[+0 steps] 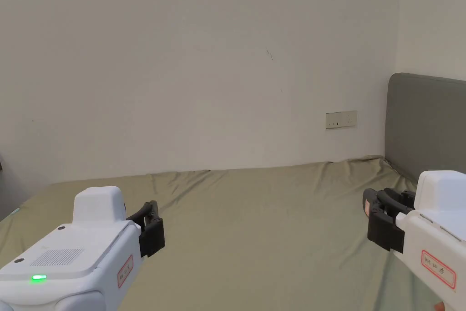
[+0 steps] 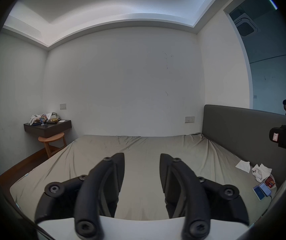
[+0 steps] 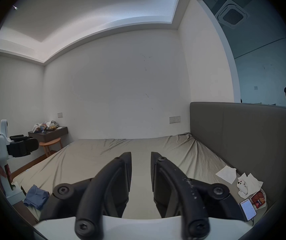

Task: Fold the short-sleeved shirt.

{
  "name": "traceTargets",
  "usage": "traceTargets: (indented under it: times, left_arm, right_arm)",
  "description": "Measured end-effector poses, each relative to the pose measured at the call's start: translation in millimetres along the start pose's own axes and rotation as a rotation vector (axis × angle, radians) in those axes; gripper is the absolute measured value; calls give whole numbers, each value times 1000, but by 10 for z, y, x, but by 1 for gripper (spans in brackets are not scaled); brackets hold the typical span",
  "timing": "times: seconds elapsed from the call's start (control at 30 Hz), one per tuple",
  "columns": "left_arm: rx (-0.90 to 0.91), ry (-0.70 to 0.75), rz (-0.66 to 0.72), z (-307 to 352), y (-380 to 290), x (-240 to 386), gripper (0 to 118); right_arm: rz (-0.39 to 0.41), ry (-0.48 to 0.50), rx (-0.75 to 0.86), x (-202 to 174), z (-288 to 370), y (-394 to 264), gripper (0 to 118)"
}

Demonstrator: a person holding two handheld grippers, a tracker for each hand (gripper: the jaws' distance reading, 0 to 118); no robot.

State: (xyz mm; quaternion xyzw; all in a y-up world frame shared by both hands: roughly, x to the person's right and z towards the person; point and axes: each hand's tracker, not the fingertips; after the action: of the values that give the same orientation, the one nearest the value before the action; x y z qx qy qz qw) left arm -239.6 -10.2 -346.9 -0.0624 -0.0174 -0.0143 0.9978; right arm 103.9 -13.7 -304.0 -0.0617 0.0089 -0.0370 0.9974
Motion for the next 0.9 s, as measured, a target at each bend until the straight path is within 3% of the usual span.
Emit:
traceTargets:
  times: [0.07,0.17,0.2,0.3,0.4,0.77,0.9]
  left_arm:
    - [-7,3,-8,-11,-7,10,47]
    - [-15,-1,-1,-25,-13,-9,101]
    - [-17,-2,4,-28,-20,-5,109]
    - [-9,-1,6,-9,-30,-13,114]
    - [-14,-7,15,-18,-22,-25,118]
    - [9,-7,-11,-16,-18,17,118]
    - [20,14,-8,-17,-28,9,118]
  right_arm:
    - [13,-12,-6,-21,-6,-13,32]
    - [14,-11,-17,-14,-24,-27,83]
    - [12,-4,-19,-10,-25,-33,85]
    - [32,-23,-8,-22,-18,-35,92]
    - [24,-16,-18,7,-35,-21,118]
    - [31,-4,43,-6,-7,-23,118]
    - [38,-40,47,-6,-4,0,118]
